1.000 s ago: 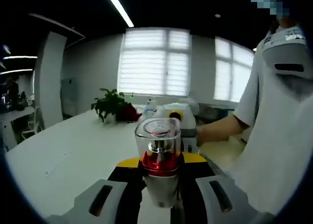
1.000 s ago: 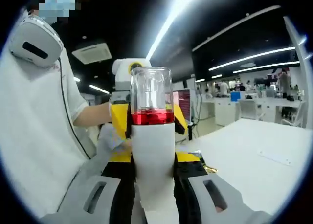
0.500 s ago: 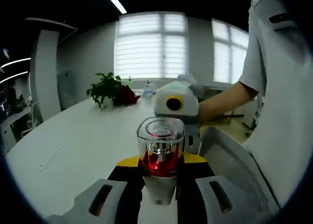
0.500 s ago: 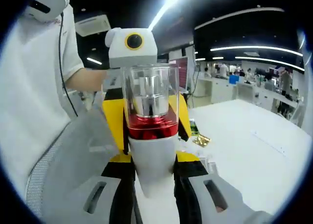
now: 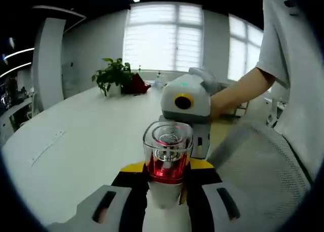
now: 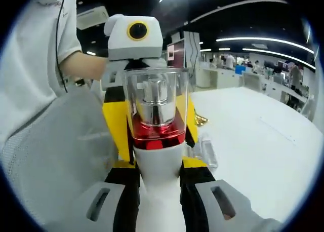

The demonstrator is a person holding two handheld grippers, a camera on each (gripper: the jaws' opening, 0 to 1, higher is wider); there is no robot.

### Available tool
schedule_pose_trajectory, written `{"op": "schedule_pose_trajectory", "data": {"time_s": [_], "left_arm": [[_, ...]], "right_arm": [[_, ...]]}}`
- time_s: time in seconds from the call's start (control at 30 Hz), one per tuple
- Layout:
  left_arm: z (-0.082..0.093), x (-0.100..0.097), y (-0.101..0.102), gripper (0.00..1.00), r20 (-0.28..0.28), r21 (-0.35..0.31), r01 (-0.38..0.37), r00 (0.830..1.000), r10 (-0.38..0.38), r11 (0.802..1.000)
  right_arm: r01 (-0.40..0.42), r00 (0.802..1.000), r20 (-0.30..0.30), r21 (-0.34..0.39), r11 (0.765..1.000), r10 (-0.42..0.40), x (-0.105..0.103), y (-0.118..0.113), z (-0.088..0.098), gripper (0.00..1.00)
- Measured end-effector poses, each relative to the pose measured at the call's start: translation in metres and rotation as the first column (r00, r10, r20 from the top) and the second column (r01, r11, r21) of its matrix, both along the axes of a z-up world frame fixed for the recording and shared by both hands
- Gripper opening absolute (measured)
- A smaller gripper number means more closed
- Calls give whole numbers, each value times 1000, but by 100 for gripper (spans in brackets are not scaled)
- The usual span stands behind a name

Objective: Arrange the skincare products in the storage area until every visible bottle or jar stands upright without overlapping.

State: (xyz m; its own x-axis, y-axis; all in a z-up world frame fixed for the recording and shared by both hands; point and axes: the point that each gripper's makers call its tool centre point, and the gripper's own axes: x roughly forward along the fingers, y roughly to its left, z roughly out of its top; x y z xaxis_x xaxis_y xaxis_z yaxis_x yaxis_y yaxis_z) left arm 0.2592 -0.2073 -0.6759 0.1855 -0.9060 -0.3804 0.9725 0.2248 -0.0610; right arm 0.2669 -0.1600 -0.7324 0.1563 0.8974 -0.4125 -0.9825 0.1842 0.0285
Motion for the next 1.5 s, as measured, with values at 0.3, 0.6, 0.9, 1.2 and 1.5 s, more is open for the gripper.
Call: {"op": "schedule_pose_trajectory", "data": {"time_s": [0.3,0.6,0.9,1.2,1.5], "left_arm": [[-20,35,-4,26,2,-7,-11,1000,11,1000],[-34,61,-12,26,26,-8,-10,1000,10,1000],[-30,101,-9,26,33,-54,-23,999,25,998],[-35,117,-11,27,59,-68,-11,998,15,998],[-38,121,-13,27,66,-64,-18,998,22,998]], "right_arm": [[-15,1000,10,-45,999,15,30,-6,-21,29],[-11,999,37,-82,997,14,58,-15,-37,29],[-13,998,58,-81,997,18,94,-20,-37,29],[-20,997,71,-74,997,25,104,-21,-35,29],[-38,996,78,-72,997,44,106,-22,-35,29]]}}
